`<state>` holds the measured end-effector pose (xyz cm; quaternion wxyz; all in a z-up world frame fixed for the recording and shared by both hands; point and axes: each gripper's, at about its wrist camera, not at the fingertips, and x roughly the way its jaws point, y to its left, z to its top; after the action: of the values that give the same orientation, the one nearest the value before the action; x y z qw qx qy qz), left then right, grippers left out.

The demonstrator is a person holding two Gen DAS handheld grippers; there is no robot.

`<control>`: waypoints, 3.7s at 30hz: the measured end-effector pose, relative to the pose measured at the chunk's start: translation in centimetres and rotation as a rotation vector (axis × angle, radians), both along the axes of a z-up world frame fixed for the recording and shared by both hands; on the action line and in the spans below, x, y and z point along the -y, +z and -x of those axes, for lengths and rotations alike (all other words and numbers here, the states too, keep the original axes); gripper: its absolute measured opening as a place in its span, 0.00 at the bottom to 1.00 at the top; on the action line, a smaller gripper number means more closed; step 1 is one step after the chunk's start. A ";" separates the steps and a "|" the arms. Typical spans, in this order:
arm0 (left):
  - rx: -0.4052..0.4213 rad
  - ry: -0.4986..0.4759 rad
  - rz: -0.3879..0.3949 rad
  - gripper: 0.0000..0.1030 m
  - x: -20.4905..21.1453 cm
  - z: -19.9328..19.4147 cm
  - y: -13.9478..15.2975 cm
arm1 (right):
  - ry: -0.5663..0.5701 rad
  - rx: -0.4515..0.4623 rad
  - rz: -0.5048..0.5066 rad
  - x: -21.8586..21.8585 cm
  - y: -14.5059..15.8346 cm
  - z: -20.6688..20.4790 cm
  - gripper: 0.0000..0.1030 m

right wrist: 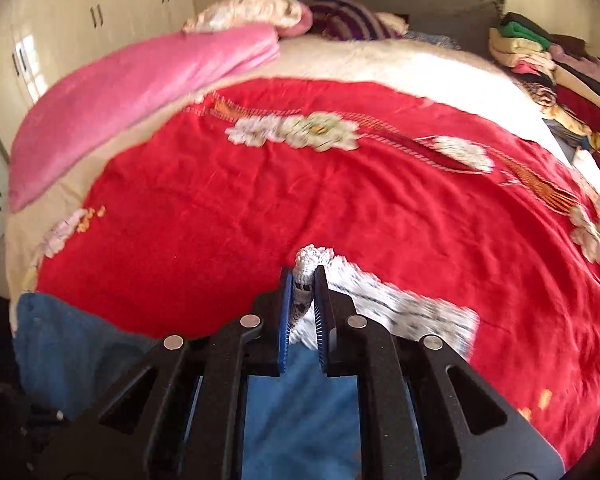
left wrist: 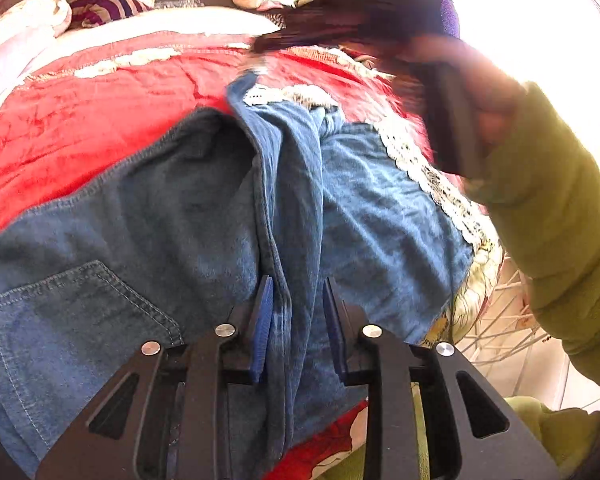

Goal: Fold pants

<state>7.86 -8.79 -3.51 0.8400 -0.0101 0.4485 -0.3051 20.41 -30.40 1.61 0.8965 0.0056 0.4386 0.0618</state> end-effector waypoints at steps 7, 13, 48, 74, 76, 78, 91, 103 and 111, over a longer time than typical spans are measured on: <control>0.076 0.036 -0.014 0.29 0.4 -0.2 1.2 | -0.135 0.098 -0.061 5.7 4.2 7.9 0.06; 0.131 -0.005 -0.062 0.07 1.5 0.5 1.7 | -0.234 0.101 -0.141 8.7 4.2 15.0 0.06; 0.055 -0.188 -0.141 0.05 3.9 5.1 -1.2 | -0.096 0.082 0.200 4.8 -0.7 26.8 0.25; 0.070 -0.077 0.017 0.43 -2.5 5.8 2.4 | 0.402 -0.055 0.143 -2.3 -4.6 24.6 0.26; 0.126 0.070 0.037 0.57 -6.4 5.6 3.9 | 0.343 0.007 0.097 -0.8 -3.0 24.3 0.38; 0.139 0.271 0.019 0.69 -11.1 4.8 4.6 | 0.249 0.043 0.050 1.1 -2.0 23.4 0.40; -0.001 0.596 -0.018 0.38 -19.2 0.1 0.6 | -0.028 -0.115 0.033 5.6 -6.8 19.3 0.43; 0.044 0.608 -0.056 0.59 -20.9 1.4 3.1 | -0.028 -0.093 -0.035 6.4 -6.3 20.0 0.48; 0.176 0.457 -0.043 0.67 -16.0 -1.0 9.5 | -0.124 0.034 -0.081 9.8 -2.1 17.8 0.53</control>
<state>8.83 7.22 5.99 0.9231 -0.0668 0.3660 -0.0975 2.61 -40.24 -0.49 0.9050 0.0677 0.4193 0.0241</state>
